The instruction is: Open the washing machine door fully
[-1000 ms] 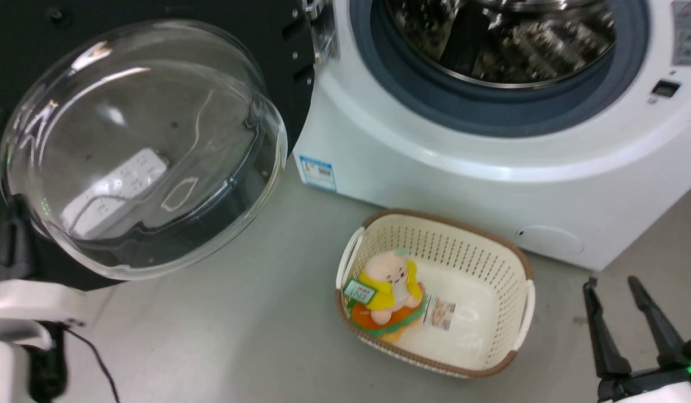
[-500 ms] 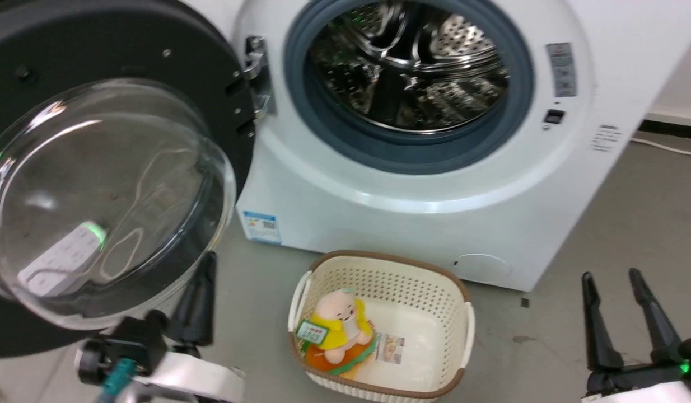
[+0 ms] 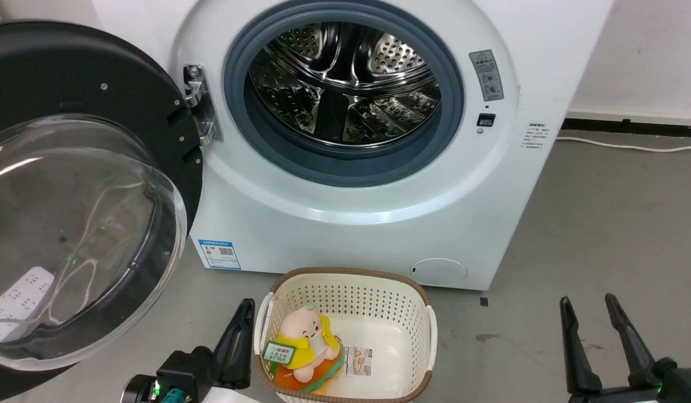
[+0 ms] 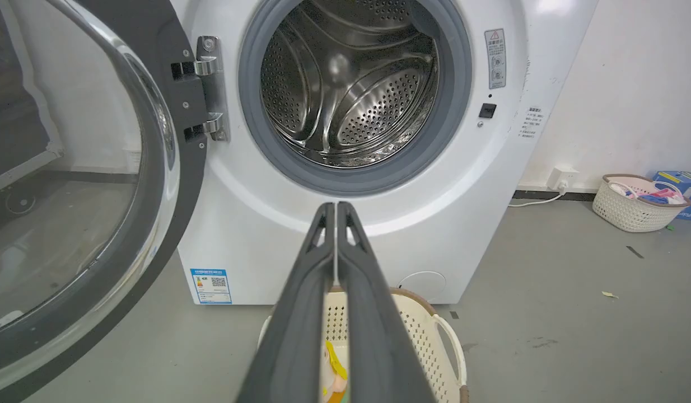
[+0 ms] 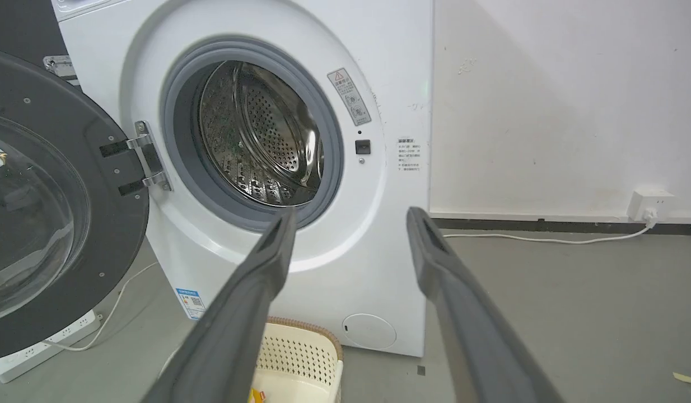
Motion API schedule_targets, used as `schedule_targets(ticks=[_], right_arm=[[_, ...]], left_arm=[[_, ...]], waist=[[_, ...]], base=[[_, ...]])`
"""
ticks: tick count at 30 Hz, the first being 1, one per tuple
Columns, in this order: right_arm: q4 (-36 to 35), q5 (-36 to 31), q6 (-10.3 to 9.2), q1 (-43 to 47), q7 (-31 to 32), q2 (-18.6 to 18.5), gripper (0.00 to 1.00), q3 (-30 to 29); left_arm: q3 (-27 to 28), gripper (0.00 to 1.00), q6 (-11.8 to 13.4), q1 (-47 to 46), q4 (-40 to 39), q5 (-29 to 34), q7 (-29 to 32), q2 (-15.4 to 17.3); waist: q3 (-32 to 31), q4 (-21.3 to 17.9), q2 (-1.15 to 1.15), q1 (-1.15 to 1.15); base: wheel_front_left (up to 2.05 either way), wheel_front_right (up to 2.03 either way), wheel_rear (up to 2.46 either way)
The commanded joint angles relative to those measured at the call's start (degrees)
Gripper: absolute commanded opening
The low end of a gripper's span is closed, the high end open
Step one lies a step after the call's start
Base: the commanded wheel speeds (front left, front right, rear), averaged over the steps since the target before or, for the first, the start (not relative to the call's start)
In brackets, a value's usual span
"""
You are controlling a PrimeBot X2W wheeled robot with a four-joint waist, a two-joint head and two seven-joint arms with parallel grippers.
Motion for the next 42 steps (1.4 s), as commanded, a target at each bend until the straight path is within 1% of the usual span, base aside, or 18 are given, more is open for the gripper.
schedule_targets(ticks=[1,6,12,17,36,37,42], right_arm=[[0.3,-0.4,0.06,0.8,-0.3,0.3,1.0,0.0],[2.1,0.1,0.06,1.2,-0.3,0.5,1.0,-0.1],[4.1,0.5,0.06,1.2,-0.3,0.7,1.0,0.1],[5.5,1.1,0.06,1.0,-0.3,0.8,1.0,-0.1],[5.7,1.4,0.06,0.7,-0.3,1.0,1.0,-0.5],[5.7,1.4,0.06,0.7,-0.3,1.0,0.0,-0.4],[5.7,1.2,0.0,0.6,0.1,0.6,0.0,-0.3]], left_arm=[[0.3,1.0,-0.1,0.9,-0.4,1.0,-0.3,-0.4],[1.5,1.0,-0.5,2.0,-1.5,3.1,-0.3,-1.8],[2.3,1.0,-1.5,2.9,-0.5,5.0,-0.3,-2.7],[2.8,1.0,-1.8,3.0,-0.3,6.3,-0.3,-3.3],[4.6,1.0,-3.5,3.1,-0.2,8.0,-0.3,-4.4],[4.6,0.0,-3.6,3.0,-0.4,8.1,-0.3,-4.4],[4.3,0.0,-3.4,2.4,-0.4,7.8,0.1,-4.0]], waist=[[-0.1,-0.3,0.0,0.0],[-0.2,-0.5,0.0,0.0],[-0.4,-0.4,0.0,0.0],[-0.4,-0.2,0.0,0.0],[-0.3,-0.3,0.0,0.0],[-0.2,-0.3,0.0,0.0],[-0.2,-0.3,0.0,0.0]], base=[[0.0,0.0,0.0],[0.0,0.0,0.0],[0.0,0.0,0.0],[0.0,0.0,0.0],[0.0,0.0,0.0],[0.0,0.0,0.0],[0.0,0.0,0.0]])
